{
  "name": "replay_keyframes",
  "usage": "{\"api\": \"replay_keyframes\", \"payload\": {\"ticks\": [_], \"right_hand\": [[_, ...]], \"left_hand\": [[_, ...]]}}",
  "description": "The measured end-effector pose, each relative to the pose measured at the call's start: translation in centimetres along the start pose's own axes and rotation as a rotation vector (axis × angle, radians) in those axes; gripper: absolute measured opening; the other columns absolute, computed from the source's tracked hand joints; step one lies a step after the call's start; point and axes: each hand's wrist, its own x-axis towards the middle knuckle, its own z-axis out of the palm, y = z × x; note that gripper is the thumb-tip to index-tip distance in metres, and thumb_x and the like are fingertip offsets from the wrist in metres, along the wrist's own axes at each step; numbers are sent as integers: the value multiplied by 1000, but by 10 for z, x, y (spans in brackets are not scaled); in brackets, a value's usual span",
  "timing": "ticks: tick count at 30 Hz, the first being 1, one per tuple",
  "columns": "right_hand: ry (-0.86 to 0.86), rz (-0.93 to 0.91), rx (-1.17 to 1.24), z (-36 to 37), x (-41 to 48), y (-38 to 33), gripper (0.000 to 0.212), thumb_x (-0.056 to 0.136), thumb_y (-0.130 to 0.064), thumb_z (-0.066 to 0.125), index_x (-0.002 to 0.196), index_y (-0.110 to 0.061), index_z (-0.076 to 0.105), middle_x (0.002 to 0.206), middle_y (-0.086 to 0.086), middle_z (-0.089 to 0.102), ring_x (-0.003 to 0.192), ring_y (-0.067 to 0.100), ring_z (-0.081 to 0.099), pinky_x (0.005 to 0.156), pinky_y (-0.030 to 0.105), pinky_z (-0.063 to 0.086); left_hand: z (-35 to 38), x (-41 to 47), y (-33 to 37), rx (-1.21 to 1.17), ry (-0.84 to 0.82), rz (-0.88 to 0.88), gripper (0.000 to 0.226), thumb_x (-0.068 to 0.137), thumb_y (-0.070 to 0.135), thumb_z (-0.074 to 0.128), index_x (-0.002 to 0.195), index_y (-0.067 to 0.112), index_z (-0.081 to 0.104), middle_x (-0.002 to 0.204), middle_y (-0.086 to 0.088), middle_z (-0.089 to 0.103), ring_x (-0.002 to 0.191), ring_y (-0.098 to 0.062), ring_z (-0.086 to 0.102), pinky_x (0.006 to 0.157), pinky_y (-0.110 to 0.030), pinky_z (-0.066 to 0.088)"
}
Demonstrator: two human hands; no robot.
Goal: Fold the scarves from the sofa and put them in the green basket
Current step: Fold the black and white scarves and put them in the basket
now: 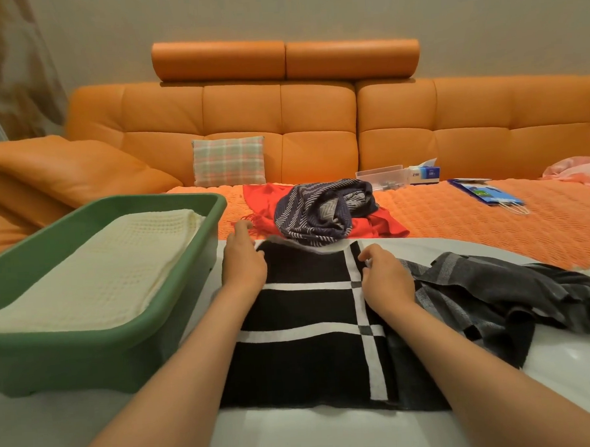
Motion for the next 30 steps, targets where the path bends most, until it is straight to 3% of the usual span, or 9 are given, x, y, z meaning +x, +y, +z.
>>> {"api": "replay_keyframes", "payload": {"ticks": [3, 6, 10, 14, 17, 21, 26, 28, 30], "right_hand": [[-24, 33, -61, -1, 3, 1, 28, 97, -8, 47, 98, -30, 65, 113, -2, 60, 86, 18, 55, 67, 33, 44], [-40, 80, -145, -2, 5, -1, 35, 97, -7, 48, 102, -33, 72, 117, -3, 64, 97, 20, 62, 65, 30, 43], [-89, 51, -298, -3, 8, -5, 37, 96, -8, 49, 117, -31, 69, 124, -1, 61, 113, 23, 57, 80, 33, 48], [-65, -225, -655, -6, 6, -17, 37, 93, -21, 51, 128, -24, 58, 133, 6, 49, 122, 28, 42, 97, 40, 37], [-41, -406, -466, -3, -6, -39, 38, 95, -25, 48, 131, -26, 59, 131, 4, 52, 120, 26, 43, 96, 39, 38], [-451, -394, -320, 4, -36, -59, 50, 101, -45, 41, 149, -30, 41, 151, 4, 40, 138, 27, 35, 112, 45, 30], [-538, -250, 79, -26, -39, -46, 49, 96, -26, 55, 145, -27, 49, 149, -2, 48, 136, 19, 44, 112, 32, 34], [-442, -141, 287, -41, -33, -39, 45, 93, -14, 55, 137, -25, 56, 138, -2, 58, 124, 16, 55, 104, 30, 42], [-314, -63, 345, -55, -27, -28, 40, 91, -6, 50, 124, -25, 60, 125, -3, 62, 111, 16, 58, 96, 33, 47]], "left_hand": [[9, -3, -12, 119, 2, 48, 50, 92, 1, 56, 138, 19, 44, 134, -11, 41, 121, -30, 45, 99, -43, 42], [11, -4, -22, 396, -128, 119, 42, 98, 24, 53, 139, 19, 47, 141, -9, 43, 128, -30, 42, 103, -43, 38], [11, -9, -29, 584, -446, 55, 63, 101, 49, 35, 156, 23, 20, 159, -6, 28, 146, -27, 23, 117, -45, 22], [5, -14, -28, 666, -430, 201, 56, 104, 40, 32, 156, 29, 17, 165, -4, 8, 151, -24, 1, 122, -45, 4], [6, -21, -25, 606, -392, 197, 56, 102, 36, 39, 154, 25, 22, 160, -5, 22, 147, -26, 17, 117, -45, 20], [-1, -20, -14, 560, -244, -201, 50, 97, 37, 54, 137, 9, 44, 137, -15, 50, 129, -32, 44, 104, -42, 40], [-17, -16, 20, 209, -183, 47, 24, 84, 15, 63, 106, 25, 67, 111, -4, 62, 104, -25, 59, 89, -37, 49], [-26, -25, 43, -14, -355, 214, 29, 80, 8, 68, 95, 32, 64, 101, 2, 59, 89, -14, 57, 81, -30, 45], [-31, -42, 60, -161, -719, 258, 28, 79, 13, 75, 91, 36, 67, 95, 5, 63, 80, -7, 60, 78, -26, 47]]}}
